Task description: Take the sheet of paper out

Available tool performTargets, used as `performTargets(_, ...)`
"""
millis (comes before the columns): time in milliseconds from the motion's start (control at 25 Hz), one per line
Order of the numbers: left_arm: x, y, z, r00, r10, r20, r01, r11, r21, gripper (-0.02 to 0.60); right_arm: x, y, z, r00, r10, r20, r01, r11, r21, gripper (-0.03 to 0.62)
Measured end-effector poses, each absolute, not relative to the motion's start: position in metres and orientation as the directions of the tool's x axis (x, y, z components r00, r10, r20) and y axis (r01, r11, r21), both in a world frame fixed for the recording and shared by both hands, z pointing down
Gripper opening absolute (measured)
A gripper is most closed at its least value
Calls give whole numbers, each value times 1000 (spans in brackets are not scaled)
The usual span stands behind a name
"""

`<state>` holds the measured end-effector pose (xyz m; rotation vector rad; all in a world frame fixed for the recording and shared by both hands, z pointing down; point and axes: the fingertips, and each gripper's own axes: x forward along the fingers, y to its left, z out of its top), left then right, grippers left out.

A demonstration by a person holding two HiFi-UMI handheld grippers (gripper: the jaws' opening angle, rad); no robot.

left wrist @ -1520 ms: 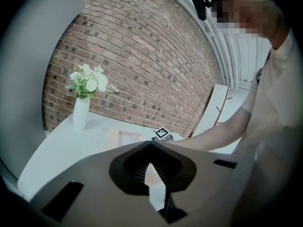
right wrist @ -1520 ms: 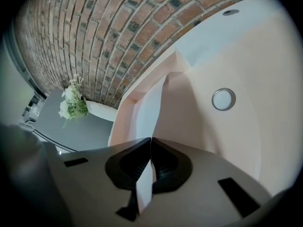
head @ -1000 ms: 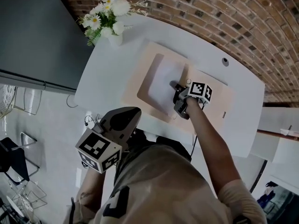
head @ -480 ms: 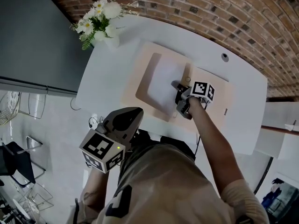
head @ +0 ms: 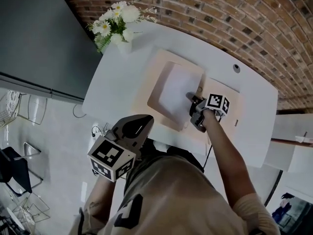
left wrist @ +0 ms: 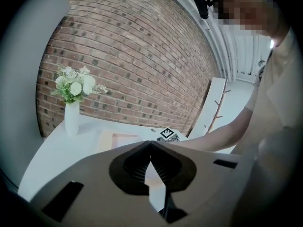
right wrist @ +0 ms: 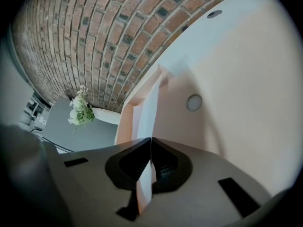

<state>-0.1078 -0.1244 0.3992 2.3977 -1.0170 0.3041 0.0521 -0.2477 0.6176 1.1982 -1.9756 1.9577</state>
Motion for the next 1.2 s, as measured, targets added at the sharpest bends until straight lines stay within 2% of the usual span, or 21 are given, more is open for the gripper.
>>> performTargets(240,-115,-122,395,709,-598,374,-705,-624,338,14,56,-249,609,-656,-464,595,-608,-142,-781,25)
performTargets(760,-111,-116,396,789,-510,341,-613,-678,405,14,76,-233,599,-589,-533,608,-635,-160,-756,25)
performTargets(1200,-89,-117,382,769,-529,359,-637,-676,369,14,95,-229,597,-620,-527,581,-615,-132,-777,25)
